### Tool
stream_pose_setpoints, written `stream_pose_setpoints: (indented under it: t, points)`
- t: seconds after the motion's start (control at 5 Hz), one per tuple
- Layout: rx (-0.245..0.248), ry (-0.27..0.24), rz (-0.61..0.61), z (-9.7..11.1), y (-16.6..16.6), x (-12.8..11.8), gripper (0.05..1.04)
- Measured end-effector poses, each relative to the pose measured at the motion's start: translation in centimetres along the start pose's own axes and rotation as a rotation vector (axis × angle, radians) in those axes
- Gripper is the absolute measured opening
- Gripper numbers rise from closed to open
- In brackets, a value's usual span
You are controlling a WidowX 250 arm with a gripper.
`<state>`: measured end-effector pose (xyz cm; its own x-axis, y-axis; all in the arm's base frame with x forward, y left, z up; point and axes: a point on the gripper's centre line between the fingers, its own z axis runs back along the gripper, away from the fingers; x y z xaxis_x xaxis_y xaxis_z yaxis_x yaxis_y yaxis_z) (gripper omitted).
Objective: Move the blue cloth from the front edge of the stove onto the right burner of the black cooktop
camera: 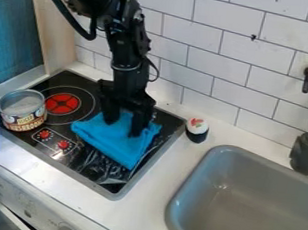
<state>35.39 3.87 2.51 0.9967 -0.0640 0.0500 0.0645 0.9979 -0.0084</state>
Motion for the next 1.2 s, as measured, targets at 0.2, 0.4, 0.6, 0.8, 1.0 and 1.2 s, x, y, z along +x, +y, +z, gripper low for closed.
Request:
stream_pose_setpoints:
  t: [0.2, 0.4, 0.6, 0.8, 1.0, 1.2]
  points:
    - [0.007, -0.002, 0.003, -0.1, 0.1, -0.1, 1.001]
    - [0.007, -0.033, -0.003, 0.1, 0.0, -0.1, 1.001]
    - [0.027, -0.071, -0.016, 0.6, 0.2, -0.5, 1.001]
    - [0.033, -0.083, -0.006, 1.8, 0.0, -2.5, 1.0]
    - [0.033, -0.101, -0.006, 4.0, -0.3, -3.2, 1.0]
    - [0.016, -0.036, -0.02, 5.3, -0.6, -4.6, 1.0]
